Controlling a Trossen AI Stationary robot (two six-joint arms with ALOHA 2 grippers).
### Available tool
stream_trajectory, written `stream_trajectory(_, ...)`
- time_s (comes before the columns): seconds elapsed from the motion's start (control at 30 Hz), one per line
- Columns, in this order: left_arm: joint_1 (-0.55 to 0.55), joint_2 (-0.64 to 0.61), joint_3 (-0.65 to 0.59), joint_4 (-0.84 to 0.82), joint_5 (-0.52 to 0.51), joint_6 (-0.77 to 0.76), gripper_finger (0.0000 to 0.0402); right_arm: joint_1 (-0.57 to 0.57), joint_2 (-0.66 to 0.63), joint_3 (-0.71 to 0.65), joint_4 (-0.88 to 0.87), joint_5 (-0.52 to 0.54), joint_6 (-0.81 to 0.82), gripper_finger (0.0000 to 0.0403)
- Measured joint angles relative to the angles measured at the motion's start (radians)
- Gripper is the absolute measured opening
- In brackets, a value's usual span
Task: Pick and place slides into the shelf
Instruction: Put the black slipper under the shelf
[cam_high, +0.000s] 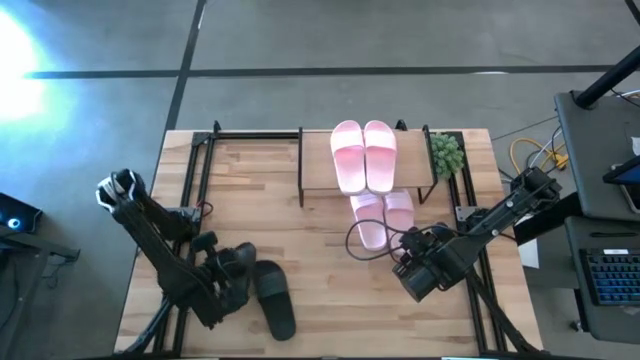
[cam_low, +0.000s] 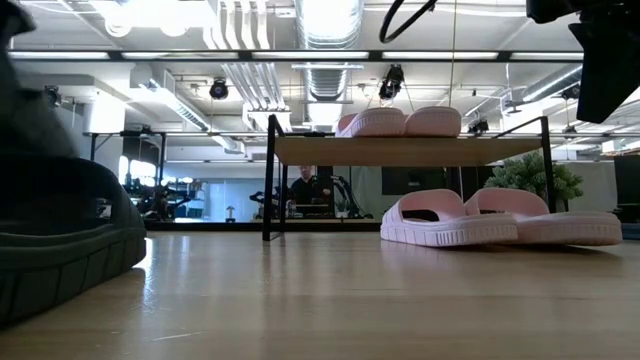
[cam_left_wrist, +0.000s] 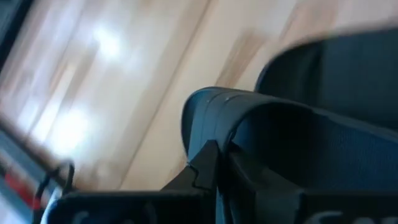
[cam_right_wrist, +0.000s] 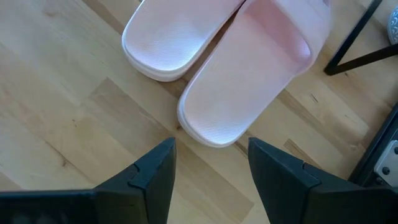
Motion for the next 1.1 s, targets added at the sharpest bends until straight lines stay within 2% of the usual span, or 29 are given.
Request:
stream_trajectory(0.13,0.037,-0.058,0.047,0.006,-0.117,0.099,0.0001,0.000,-0.001,0.000,0.000,0.000,0.000,0.0192)
stream_trajectory(0.23,0.103,-0.067,0.072,0.041,-0.159,0.250,0.0000,0.000,-0.011,0.000,0.002,0.000,0.013,0.0192)
stream_trajectory(0.4,0.275,-0.047,0.093,0.257,-0.163,0.610,0.0000,0.000,-0.085,0.012,0.008,0.070,0.086,0.0192)
stream_trajectory(0.57,0.448,0.007,0.110,0.453,-0.132,0.844,0.0000,0.000,-0.214,0.018,0.005,0.196,0.173,0.0192)
stream_trajectory(0.83,0.587,0.142,0.172,0.752,-0.060,1.018,0.0000,-0.002,-0.329,0.014,-0.037,0.239,0.175,0.0192)
stream_trajectory(1.0,0.620,0.289,0.263,0.753,-0.065,1.068,0.0000,-0.002,-0.328,0.013,-0.085,0.239,0.164,0.0192)
stream_trajectory(1.1,0.636,0.380,0.332,0.707,-0.110,1.091,0.0000,-0.002,-0.324,0.006,-0.084,0.238,0.140,0.0191)
